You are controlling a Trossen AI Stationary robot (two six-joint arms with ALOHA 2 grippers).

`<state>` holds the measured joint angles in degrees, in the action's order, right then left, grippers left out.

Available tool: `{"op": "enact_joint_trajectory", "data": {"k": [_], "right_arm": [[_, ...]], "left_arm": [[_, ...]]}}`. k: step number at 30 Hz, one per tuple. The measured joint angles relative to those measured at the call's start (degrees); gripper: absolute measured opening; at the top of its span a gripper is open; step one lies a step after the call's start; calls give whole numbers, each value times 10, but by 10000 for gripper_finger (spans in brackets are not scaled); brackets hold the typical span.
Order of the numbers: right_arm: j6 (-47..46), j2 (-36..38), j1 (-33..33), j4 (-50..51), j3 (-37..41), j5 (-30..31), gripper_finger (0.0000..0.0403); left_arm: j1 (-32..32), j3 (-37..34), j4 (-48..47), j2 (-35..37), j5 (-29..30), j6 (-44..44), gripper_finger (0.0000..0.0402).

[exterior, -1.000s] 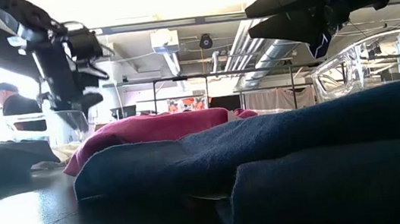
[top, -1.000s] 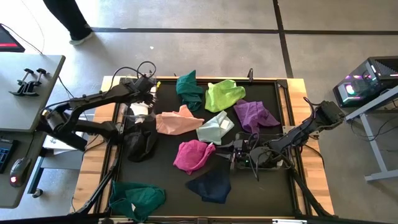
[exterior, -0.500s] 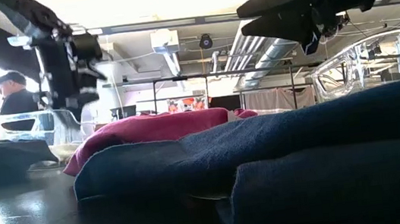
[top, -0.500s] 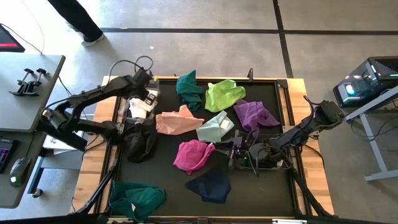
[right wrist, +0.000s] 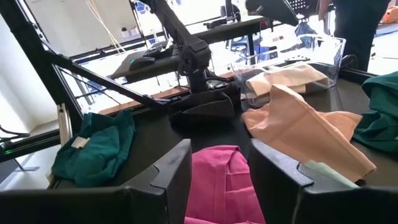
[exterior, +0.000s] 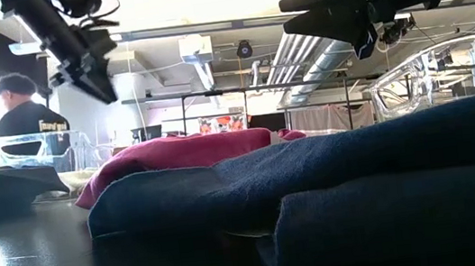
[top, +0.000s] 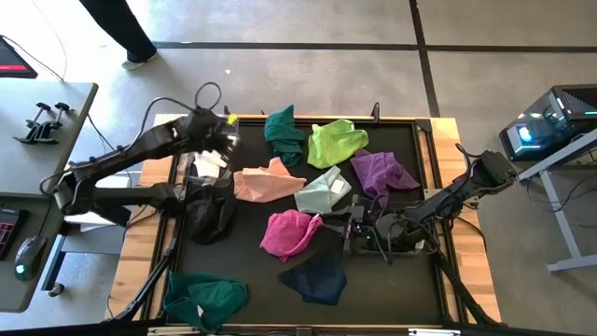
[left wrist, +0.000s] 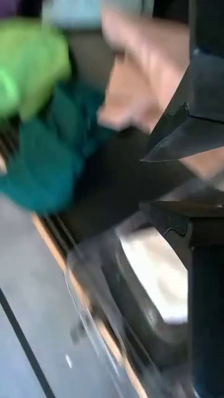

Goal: Sort towels by color in basket
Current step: Adjust the left transparent bin

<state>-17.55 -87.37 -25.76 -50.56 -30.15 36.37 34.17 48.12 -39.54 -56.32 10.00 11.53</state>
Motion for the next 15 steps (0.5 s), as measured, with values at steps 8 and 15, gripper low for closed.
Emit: {"op": "enact_joint_trajectory", "data": {"k": [8,15], "right_arm": [[0,0,0,-2,0,-9,151],[-2,0,0,1,0,-19,151]], "left_arm": [[-100,0,44,-85,1,27,99],[-93,-1,-2,-189,65,32,99]]}}
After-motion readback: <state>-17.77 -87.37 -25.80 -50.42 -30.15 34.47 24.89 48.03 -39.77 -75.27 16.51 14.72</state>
